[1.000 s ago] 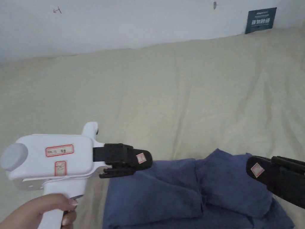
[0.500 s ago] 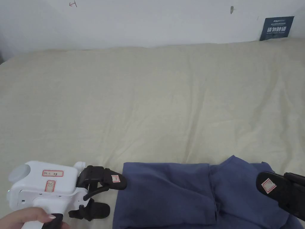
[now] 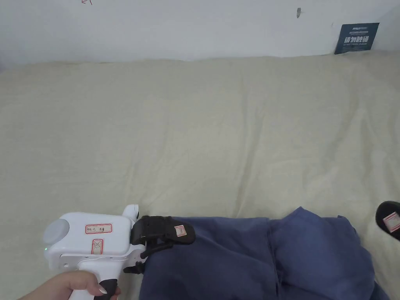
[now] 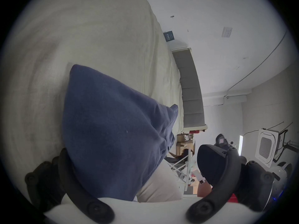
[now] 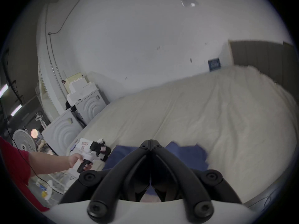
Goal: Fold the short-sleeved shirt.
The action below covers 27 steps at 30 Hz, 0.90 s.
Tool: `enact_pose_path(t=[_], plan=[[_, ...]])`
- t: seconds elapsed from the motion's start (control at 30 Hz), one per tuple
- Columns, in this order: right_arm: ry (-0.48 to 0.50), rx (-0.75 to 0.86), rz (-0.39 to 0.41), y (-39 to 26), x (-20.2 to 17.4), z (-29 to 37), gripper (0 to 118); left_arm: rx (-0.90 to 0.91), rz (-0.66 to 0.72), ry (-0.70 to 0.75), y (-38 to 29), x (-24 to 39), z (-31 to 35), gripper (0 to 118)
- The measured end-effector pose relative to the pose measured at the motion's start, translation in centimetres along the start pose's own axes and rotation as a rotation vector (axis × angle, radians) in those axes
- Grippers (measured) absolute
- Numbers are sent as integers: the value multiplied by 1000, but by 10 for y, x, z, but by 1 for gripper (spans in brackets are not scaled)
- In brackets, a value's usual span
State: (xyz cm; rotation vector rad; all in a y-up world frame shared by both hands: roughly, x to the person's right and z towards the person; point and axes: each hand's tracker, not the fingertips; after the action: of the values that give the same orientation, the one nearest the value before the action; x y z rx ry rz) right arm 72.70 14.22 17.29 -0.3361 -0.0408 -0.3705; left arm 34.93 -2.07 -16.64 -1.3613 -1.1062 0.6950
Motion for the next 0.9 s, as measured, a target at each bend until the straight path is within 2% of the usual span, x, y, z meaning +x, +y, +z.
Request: enact_pose_path(t=[0.03, 0.07, 0.1, 0.13, 0.17, 0.2, 0.23, 0.27, 0.4, 0.47, 0.53, 0.6, 0.73, 0.8, 0.9], plan=[[-6, 14, 11, 3, 1, 3, 2, 0, 10, 18, 2, -3, 4, 101], [-1, 8, 5, 4, 3, 6, 2, 2, 38, 48, 3, -4, 7, 76], [-3, 11, 5, 6, 5, 7, 2, 11, 74, 91, 4, -4, 12, 36], [-3, 10, 1, 7, 6, 8, 2, 10, 74, 151, 6, -5, 13, 13], [-2, 8, -8, 7, 8, 8, 2, -9, 50, 307, 9, -1, 14, 13], [5, 6, -21, 7, 9, 9, 2, 3, 40, 380, 4, 0, 19, 12], [10, 3, -33, 6, 10, 9, 2, 9, 67, 272, 4, 2, 23, 12], [11, -1, -43, 5, 11, 9, 2, 11, 85, 272, 4, 14, 24, 12], [18, -13, -50, -1, 13, 9, 2, -54, -348, 786, 1, 76, 29, 12], [27, -25, -53, -3, 12, 6, 2, -43, -442, 990, -6, 93, 35, 12], [49, -31, -66, -6, 12, 4, 2, -36, -413, 1175, -10, 104, 41, 12], [63, -30, -72, -10, 12, 3, 2, -23, -432, 1210, -22, 113, 43, 12], [96, -29, -97, -16, 12, 4, 2, -34, -418, 1163, -28, 129, 29, 12], [105, -32, -121, -20, 13, 6, 2, -76, -420, 1057, -27, 140, 3, 12], [123, -44, -159, -25, 19, 10, 2, -102, -338, 917, -23, 150, -44, 12]])
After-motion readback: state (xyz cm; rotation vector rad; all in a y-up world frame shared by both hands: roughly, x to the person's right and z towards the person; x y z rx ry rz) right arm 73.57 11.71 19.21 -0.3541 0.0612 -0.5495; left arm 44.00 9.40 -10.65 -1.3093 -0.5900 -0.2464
